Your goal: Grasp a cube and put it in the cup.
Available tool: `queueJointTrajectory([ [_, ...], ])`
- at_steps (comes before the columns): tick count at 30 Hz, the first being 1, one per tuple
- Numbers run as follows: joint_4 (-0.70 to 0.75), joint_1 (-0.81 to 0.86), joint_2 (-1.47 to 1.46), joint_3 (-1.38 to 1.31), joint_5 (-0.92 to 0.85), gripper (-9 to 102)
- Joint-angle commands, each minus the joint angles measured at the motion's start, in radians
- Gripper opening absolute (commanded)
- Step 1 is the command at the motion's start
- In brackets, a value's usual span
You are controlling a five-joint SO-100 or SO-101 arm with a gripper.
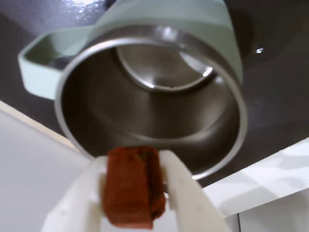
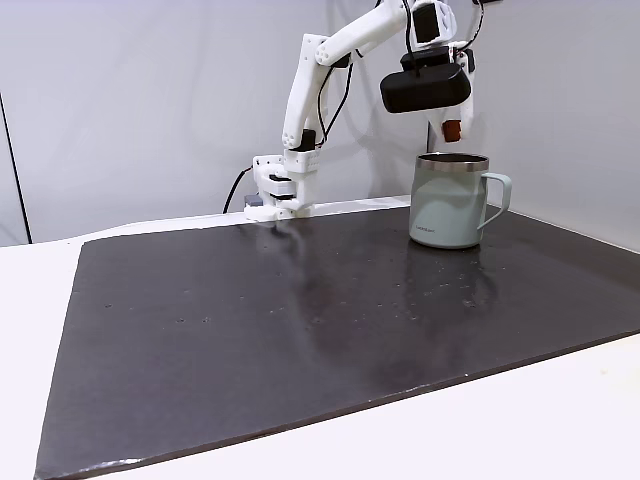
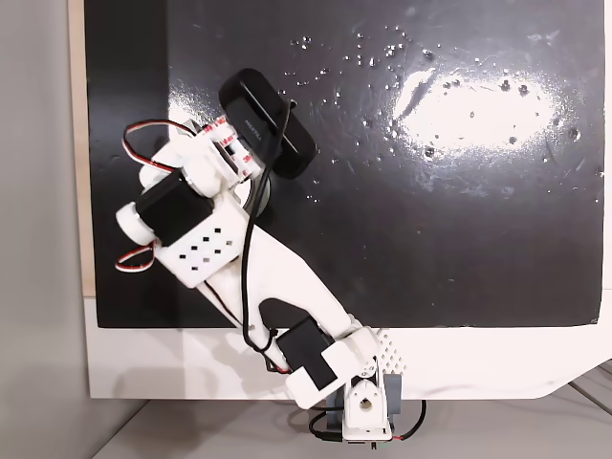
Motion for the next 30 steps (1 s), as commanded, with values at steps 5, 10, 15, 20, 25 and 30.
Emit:
queueJointTrajectory([
  [5, 0.005, -0.017, 0.061, 0.005, -0.014, 3],
  [10, 0.005, -0.026, 0.066, 0.031, -0.020, 8],
  [15, 0.005, -0.026, 0.086, 0.041, -0.015, 19],
  [20, 0.005, -0.014, 0.097, 0.037, -0.006, 23],
  [25, 0.005, -0.015, 0.109, 0.055, -0.006, 22],
  [30, 0.005, -0.017, 0.146, 0.078, -0.008, 22],
])
